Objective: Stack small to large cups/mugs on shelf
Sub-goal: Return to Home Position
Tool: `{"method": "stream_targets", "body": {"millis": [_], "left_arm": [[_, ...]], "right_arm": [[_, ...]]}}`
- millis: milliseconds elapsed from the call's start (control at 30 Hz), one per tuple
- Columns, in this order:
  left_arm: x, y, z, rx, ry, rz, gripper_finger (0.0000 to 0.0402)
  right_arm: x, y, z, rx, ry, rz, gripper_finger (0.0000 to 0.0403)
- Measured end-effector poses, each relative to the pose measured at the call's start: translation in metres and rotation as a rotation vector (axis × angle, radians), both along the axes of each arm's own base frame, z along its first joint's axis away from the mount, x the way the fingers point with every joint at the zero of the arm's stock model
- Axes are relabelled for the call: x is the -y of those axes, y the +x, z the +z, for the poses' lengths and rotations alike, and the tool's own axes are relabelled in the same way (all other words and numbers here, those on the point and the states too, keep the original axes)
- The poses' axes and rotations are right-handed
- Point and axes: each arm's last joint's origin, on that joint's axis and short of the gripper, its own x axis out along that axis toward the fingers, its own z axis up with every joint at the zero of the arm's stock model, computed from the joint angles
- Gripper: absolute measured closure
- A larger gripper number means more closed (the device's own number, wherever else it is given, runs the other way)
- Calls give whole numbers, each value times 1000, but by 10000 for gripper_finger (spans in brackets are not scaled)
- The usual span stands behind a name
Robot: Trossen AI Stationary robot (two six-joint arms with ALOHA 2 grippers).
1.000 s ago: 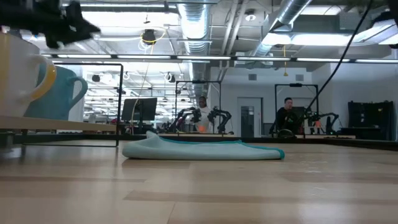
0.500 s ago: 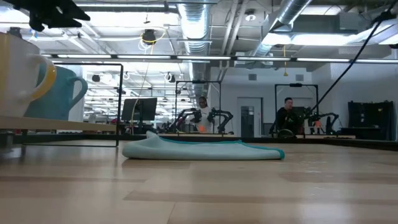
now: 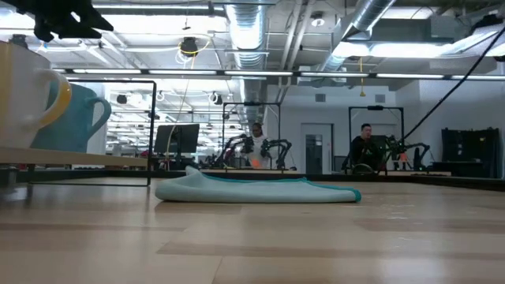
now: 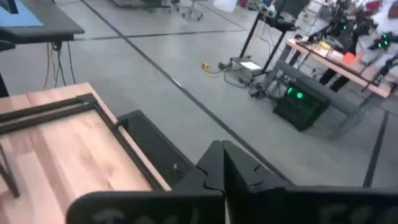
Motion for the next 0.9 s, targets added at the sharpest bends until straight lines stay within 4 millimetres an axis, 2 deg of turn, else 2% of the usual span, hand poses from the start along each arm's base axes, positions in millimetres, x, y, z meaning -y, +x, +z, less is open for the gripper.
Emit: {"method": "stream_targets", "body": {"millis": [133, 300, 500, 733, 900], "left_arm": [[-3, 1, -4, -4, -12, 19, 184], [-9, 4, -9, -17, -34, 23, 184], [-16, 8, -10, -30, -64, 16, 184], [-16, 8, -12, -18, -88, 17, 185], [-16, 8, -14, -31, -113, 7, 185]], "right_arm": [[-13, -34, -5, 58, 16, -10, 388], [-23, -56, -40, 119, 18, -20, 392], [-28, -66, -115, 230, 5, 5, 399], [-34, -89, -202, 445, 37, 35, 400], [-37, -101, -247, 589, 19, 65, 398]]}}
